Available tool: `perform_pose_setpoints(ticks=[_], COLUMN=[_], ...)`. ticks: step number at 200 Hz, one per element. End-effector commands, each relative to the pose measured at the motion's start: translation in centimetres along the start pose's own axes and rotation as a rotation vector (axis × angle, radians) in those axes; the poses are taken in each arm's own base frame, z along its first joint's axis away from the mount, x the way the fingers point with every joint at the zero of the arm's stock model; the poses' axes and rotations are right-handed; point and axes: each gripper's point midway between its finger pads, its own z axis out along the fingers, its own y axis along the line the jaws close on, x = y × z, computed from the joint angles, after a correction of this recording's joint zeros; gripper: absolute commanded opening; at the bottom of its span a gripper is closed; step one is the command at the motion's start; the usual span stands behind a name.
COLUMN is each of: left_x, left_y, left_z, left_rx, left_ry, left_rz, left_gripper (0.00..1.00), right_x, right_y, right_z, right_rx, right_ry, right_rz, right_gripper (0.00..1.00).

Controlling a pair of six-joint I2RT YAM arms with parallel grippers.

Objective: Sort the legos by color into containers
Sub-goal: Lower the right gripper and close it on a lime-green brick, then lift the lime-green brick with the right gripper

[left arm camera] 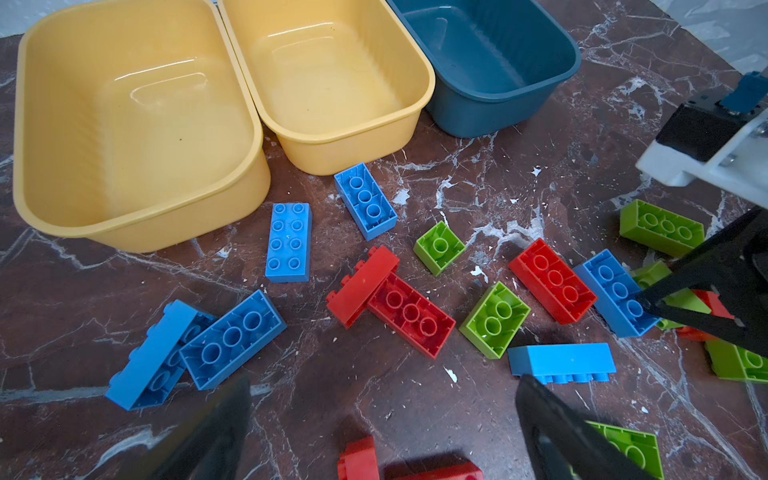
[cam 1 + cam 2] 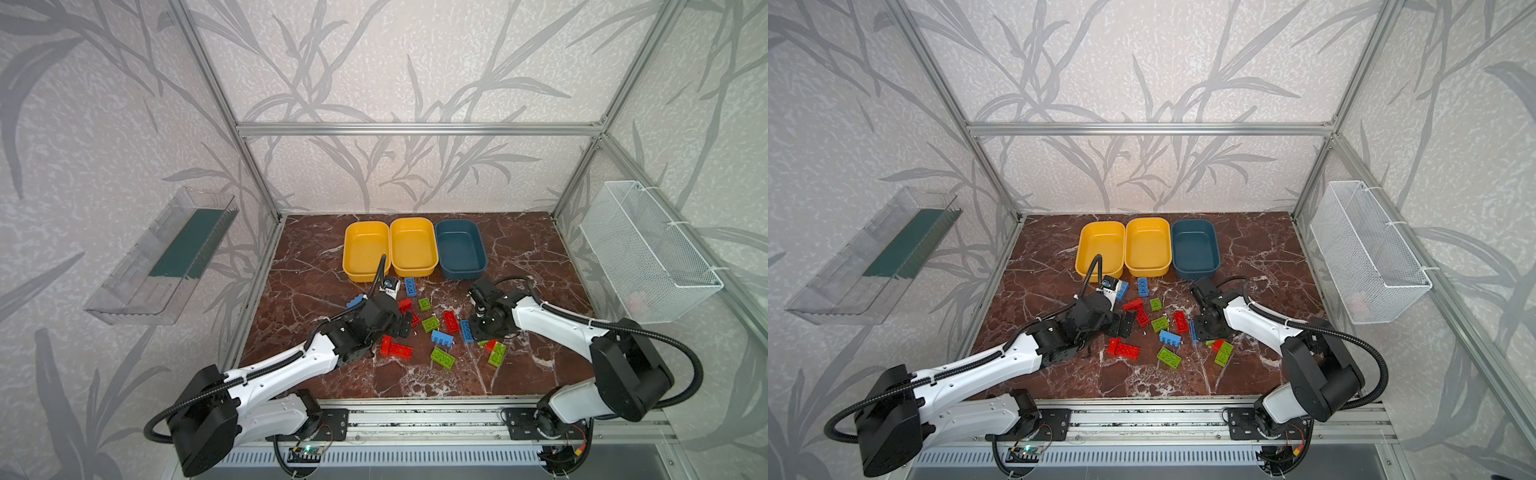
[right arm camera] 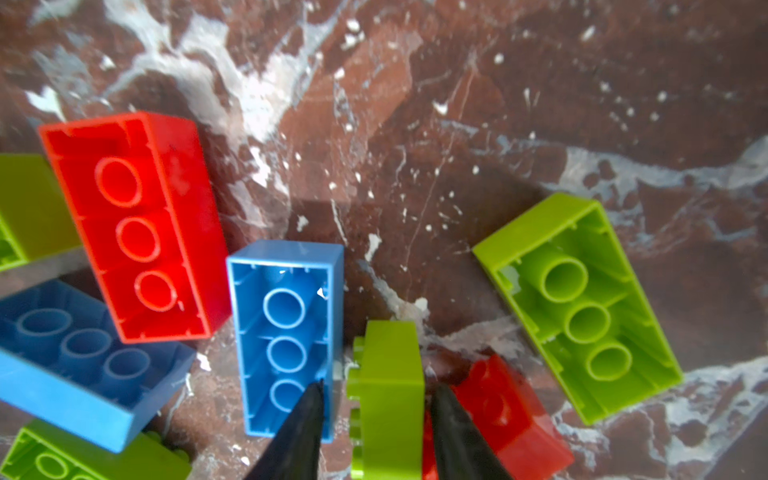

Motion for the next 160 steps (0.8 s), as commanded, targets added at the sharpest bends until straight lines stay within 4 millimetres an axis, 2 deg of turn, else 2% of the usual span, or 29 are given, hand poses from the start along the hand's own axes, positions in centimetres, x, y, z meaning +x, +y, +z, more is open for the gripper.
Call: perform_pose_setpoints(ticks=[1,49,105,160], left_x=[-0.9,-1.0,-1.3,-1.2], left_y=[0.0,0.2,-0.1,0.0], left_z=[-0.7,-1.0,-1.1,-1.1], left_rx=[-0.005,-0.004,0.005,0.000], left_ry=[-0.025,-0.033,-0.039,-0.035], left_rz=[-0.005,-0.007,-0.011,-0.015], left_gripper=[0.99,0.99,0.99,0.99], right_x=[1.8,2.3,1.6,1.2], right_y=[-0.6,-0.9,-0.7,-0.8], right_z=[0.0,-0.8,-1.9,-1.6], right_rx=[0.007,0.003,-0.075,-0.103], right_ry=[0.056,0.033,-0.016,-0.015], right_rz=[0.020,0.021,0.063,0.080], right_gripper=[0.46,0.42,0.43,0.39])
